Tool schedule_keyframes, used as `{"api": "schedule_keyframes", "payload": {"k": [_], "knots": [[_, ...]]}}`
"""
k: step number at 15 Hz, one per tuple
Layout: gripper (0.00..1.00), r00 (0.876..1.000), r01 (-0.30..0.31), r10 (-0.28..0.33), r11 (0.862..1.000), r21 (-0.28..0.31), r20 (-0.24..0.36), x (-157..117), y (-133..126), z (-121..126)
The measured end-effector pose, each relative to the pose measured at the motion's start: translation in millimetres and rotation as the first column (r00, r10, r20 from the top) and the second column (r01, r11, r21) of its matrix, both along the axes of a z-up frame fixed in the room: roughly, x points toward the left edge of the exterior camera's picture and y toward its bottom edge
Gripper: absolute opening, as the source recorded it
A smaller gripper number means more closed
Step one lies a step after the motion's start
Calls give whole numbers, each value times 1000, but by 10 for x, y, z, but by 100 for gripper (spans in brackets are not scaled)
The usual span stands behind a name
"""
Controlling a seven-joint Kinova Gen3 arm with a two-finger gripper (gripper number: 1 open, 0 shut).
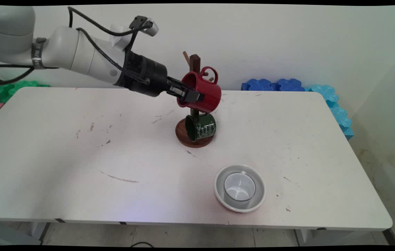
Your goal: Place the picked object on the table
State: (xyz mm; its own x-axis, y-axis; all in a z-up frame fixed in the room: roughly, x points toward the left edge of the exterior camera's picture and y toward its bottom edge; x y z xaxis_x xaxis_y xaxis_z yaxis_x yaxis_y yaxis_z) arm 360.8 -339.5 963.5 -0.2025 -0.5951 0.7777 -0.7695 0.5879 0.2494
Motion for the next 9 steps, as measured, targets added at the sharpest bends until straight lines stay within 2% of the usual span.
{"api": "schedule_keyframes", "payload": {"k": [9], "knots": [[0, 1000, 21, -21, 1000, 4, -5, -39, 114, 91]]}}
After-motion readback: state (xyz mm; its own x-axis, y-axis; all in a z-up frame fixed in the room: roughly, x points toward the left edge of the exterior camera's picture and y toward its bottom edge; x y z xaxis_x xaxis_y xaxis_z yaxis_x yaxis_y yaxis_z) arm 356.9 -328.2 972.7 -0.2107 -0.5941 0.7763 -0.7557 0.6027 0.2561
